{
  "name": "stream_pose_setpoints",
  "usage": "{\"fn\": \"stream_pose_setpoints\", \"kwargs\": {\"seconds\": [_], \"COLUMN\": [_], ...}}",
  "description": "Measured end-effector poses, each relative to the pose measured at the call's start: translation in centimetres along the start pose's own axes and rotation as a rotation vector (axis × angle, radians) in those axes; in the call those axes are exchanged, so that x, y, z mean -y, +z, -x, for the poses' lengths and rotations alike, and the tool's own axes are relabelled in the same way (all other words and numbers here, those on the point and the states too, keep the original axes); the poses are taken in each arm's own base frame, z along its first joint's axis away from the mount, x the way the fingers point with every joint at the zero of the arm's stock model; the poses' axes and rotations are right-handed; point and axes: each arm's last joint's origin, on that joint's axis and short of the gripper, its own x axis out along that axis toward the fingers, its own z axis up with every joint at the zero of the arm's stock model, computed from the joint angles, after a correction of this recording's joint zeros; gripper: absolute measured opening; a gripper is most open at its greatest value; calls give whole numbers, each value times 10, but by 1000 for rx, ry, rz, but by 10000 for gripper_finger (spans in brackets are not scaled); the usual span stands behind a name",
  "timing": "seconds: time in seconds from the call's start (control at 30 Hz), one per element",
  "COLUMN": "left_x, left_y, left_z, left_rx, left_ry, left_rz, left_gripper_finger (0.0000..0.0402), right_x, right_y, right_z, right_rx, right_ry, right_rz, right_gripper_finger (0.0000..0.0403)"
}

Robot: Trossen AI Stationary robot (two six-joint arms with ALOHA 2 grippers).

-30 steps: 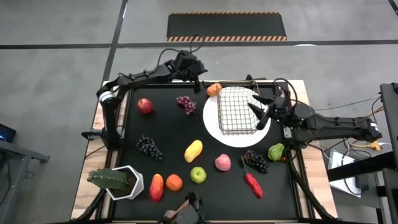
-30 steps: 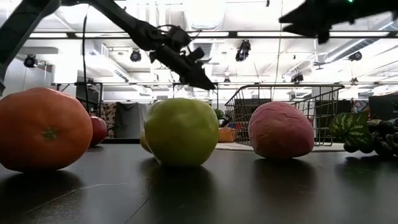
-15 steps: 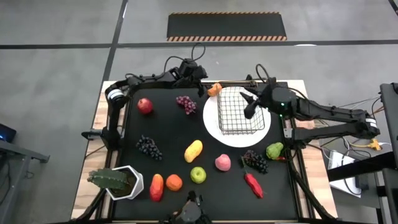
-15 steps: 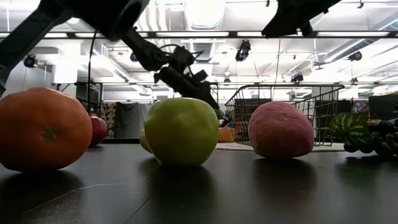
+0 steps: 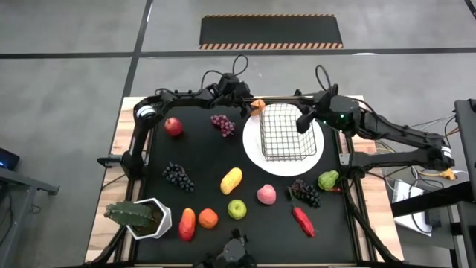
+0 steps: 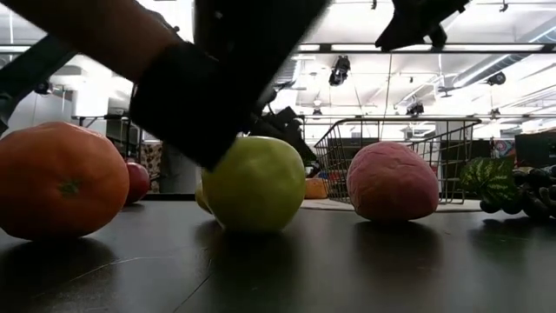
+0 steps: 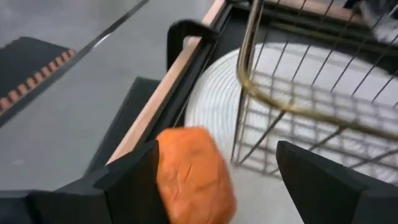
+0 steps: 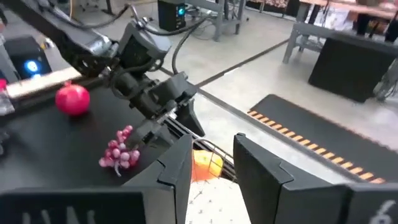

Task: Build produce basket
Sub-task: Put the orange mango into the wire basket

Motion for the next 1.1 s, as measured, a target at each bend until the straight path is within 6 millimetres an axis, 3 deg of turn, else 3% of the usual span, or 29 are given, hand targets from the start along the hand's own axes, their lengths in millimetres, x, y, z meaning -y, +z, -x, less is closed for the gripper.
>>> {"fn": "stream_pose_setpoints", "kwargs": {"seconds": [0.27,0.6,0.7,0.9,1.0,1.1], "left_x": [-4,-4,-4,-15,-17,-11], "left_y": [-9,-16,-26,-20,-14,0], "left_z": [-18,-10,-9,9,16,24], "left_rx": [-107,-239,-301,-436,-428,-388], "left_ry": [-111,-74,-64,199,201,160], "left_rz": [151,225,251,130,109,-24], "left_gripper_finger": [305,298,294,292,292,292], "right_x": [4,4,5,5,5,5], "right_y": [-4,-6,-7,-8,-8,-8], "right_z": [9,9,10,10,10,10], "right_rx": [-56,-77,-82,-96,-96,-96], "right_ry": [1,-3,-5,-7,-7,-6], "right_rz": [-115,-103,-96,-89,-86,-70], "right_gripper_finger": [122,123,123,121,121,121]}}
